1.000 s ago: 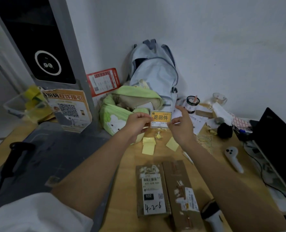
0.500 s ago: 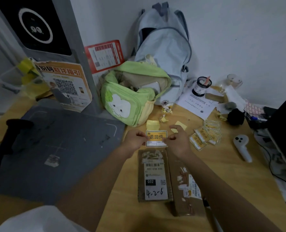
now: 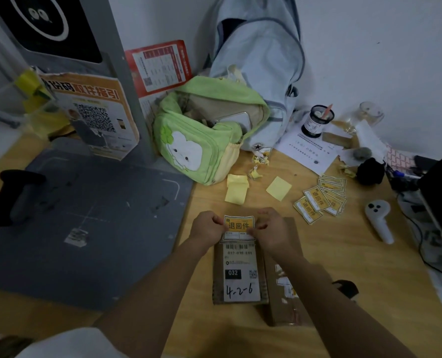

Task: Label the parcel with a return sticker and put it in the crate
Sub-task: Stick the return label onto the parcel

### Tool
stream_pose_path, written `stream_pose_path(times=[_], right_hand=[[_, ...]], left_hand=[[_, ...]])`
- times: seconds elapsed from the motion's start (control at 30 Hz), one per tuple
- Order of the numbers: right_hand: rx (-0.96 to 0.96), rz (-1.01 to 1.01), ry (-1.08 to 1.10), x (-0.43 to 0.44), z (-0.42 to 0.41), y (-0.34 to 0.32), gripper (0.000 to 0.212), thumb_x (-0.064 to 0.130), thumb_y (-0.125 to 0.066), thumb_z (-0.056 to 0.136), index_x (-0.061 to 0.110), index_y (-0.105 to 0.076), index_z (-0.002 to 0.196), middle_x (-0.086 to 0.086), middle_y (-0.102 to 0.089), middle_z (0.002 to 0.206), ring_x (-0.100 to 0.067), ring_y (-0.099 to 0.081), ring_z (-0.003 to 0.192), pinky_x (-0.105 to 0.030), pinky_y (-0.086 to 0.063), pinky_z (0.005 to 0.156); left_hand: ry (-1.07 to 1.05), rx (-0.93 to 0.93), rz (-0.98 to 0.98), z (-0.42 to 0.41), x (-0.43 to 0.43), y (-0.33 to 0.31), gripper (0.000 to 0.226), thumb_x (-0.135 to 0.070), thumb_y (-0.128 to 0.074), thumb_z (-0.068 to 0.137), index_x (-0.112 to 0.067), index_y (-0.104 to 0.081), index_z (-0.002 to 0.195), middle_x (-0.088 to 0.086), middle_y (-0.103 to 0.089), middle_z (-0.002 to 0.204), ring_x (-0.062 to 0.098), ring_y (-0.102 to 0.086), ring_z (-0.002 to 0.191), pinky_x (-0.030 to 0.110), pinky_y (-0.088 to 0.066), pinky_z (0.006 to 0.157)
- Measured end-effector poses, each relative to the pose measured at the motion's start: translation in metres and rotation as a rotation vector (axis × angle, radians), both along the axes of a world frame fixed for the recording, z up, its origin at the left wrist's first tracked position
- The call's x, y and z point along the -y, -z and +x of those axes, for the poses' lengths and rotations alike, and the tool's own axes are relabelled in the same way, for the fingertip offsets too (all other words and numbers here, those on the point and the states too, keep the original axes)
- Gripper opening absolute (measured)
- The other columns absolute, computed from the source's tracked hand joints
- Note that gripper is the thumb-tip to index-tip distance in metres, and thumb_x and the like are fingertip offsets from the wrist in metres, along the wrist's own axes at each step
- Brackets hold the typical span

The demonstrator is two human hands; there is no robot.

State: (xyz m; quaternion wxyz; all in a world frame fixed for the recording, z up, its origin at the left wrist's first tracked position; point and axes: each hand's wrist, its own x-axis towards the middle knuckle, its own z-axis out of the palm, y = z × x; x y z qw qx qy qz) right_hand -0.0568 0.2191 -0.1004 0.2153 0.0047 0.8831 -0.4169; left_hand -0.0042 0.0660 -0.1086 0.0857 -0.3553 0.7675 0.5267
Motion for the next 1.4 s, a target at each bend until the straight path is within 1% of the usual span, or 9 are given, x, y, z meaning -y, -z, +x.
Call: stream_pose_path(times=[0.13,0.27,0.53,0.63,0.8,0.97,1.1,1.27,1.4], right_hand=[[-0.013,-0.001,-0.001,0.0,0.002,0.003,0.055,0.003,-0.076,0.074,0.009,-0.052,0.123,-0.016,-0.07,0.089,-0.016,-0.061,0.076,-0.025,-0.049,0.063],[-0.015,0.035,-0.019,0.0,0.002,0.004,0.05,0.007,-0.075,0.075,0.011,-0.055,0.121,-0.014,-0.072,0.088,-0.019,-0.064,0.081,-0.028,-0.05,0.064],[-0.096,0.206,-0.095,0.002,0.005,0.001,0.04,0.026,-0.076,0.074,0.018,-0.061,0.11,0.0,-0.07,0.095,-0.018,-0.066,0.087,-0.035,-0.055,0.075],[-0.123,0.351,-0.092,0.0,0.007,-0.001,0.035,0.043,-0.073,0.072,0.023,-0.06,0.098,0.004,-0.067,0.088,-0.017,-0.066,0.082,-0.038,-0.057,0.072],[-0.062,0.388,-0.07,-0.01,0.013,0.005,0.042,0.062,-0.061,0.074,0.022,-0.066,0.085,0.004,-0.069,0.075,-0.013,-0.066,0.069,-0.034,-0.058,0.064],[0.032,0.263,-0.013,-0.01,0.015,0.008,0.037,0.048,-0.056,0.087,0.013,-0.067,0.08,-0.001,-0.068,0.074,-0.017,-0.065,0.073,-0.033,-0.056,0.068],[0.102,0.191,0.063,-0.008,0.021,0.007,0.04,0.044,-0.05,0.091,0.012,-0.063,0.07,0.001,-0.062,0.066,-0.015,-0.059,0.063,-0.031,-0.052,0.064],[0.11,0.095,0.063,-0.002,0.025,0.001,0.039,0.044,-0.052,0.09,0.01,-0.071,0.092,-0.006,-0.072,0.088,-0.023,-0.067,0.083,-0.034,-0.054,0.074],[0.122,-0.012,0.036,0.0,0.022,-0.015,0.022,0.035,-0.054,0.09,0.021,-0.069,0.083,0.0,-0.071,0.084,-0.02,-0.065,0.085,-0.037,-0.055,0.08]], left_hand=[[0.058,0.004,-0.069,0.003,-0.002,0.002,0.023,-0.017,-0.07,0.08,-0.023,-0.053,0.066,0.002,-0.062,0.083,0.021,-0.061,0.085,0.039,-0.056,0.081],[0.113,0.015,-0.153,0.007,-0.003,0.003,0.024,-0.021,-0.068,0.078,-0.028,-0.05,0.065,0.001,-0.065,0.088,0.023,-0.064,0.09,0.041,-0.056,0.082],[0.109,0.042,-0.164,0.007,-0.004,0.001,0.027,-0.022,-0.079,0.068,-0.019,-0.053,0.074,-0.003,-0.06,0.078,0.015,-0.06,0.076,0.031,-0.051,0.064],[0.066,0.073,-0.174,0.014,0.0,0.001,0.039,-0.034,-0.08,0.068,-0.013,-0.051,0.085,-0.005,-0.053,0.075,0.006,-0.048,0.065,0.025,-0.035,0.05],[0.051,0.117,-0.077,0.022,0.002,0.009,0.051,-0.047,-0.073,0.074,-0.009,-0.053,0.101,0.001,-0.058,0.093,0.012,-0.052,0.078,0.025,-0.036,0.055],[0.003,0.163,0.125,0.02,0.0,0.018,0.051,-0.049,-0.065,0.081,-0.006,-0.053,0.106,0.011,-0.061,0.107,0.025,-0.058,0.095,0.042,-0.052,0.082],[-0.122,0.139,0.286,0.023,-0.007,0.023,0.049,-0.044,-0.066,0.082,-0.007,-0.051,0.111,0.012,-0.063,0.111,0.028,-0.059,0.101,0.042,-0.051,0.084],[-0.161,0.108,0.227,0.024,-0.015,0.015,0.045,-0.043,-0.062,0.084,-0.009,-0.052,0.111,0.013,-0.065,0.111,0.028,-0.062,0.1,0.045,-0.053,0.09],[-0.172,0.059,0.223,0.02,-0.008,-0.003,0.049,-0.043,-0.061,0.084,-0.009,-0.055,0.118,0.012,-0.066,0.111,0.03,-0.062,0.101,0.044,-0.053,0.09]])
